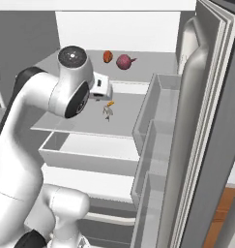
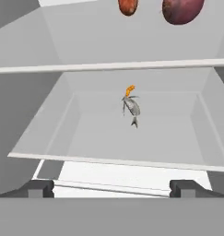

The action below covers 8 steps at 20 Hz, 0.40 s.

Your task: Transport the fish and onion to the fridge. Place the fish on the rack containing meat and place the onion on the rack containing the vegetable, ensuring meats and vegetables are on different racks.

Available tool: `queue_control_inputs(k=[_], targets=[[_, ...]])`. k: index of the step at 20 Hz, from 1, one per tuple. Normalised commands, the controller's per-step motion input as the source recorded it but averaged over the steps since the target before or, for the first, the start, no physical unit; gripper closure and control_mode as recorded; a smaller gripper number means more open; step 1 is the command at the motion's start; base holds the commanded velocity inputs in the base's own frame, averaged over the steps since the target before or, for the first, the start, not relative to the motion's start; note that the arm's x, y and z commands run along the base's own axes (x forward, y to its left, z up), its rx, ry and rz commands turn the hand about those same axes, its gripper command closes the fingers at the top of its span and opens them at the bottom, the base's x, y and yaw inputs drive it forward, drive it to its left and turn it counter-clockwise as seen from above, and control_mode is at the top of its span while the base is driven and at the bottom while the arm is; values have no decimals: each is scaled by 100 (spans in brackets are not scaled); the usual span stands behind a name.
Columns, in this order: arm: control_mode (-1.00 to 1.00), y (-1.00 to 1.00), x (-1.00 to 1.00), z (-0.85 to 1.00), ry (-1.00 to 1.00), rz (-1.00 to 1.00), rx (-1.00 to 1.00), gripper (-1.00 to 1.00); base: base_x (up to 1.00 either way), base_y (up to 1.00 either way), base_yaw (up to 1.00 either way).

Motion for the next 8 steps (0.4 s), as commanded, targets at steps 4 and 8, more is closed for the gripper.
queue_control_inputs(k=[4, 8], targets=[[-100, 4, -100, -32, 0, 0, 0, -100, 0, 0, 0], [-100, 3, -100, -11, 0, 0, 0, -100, 0, 0, 0]])
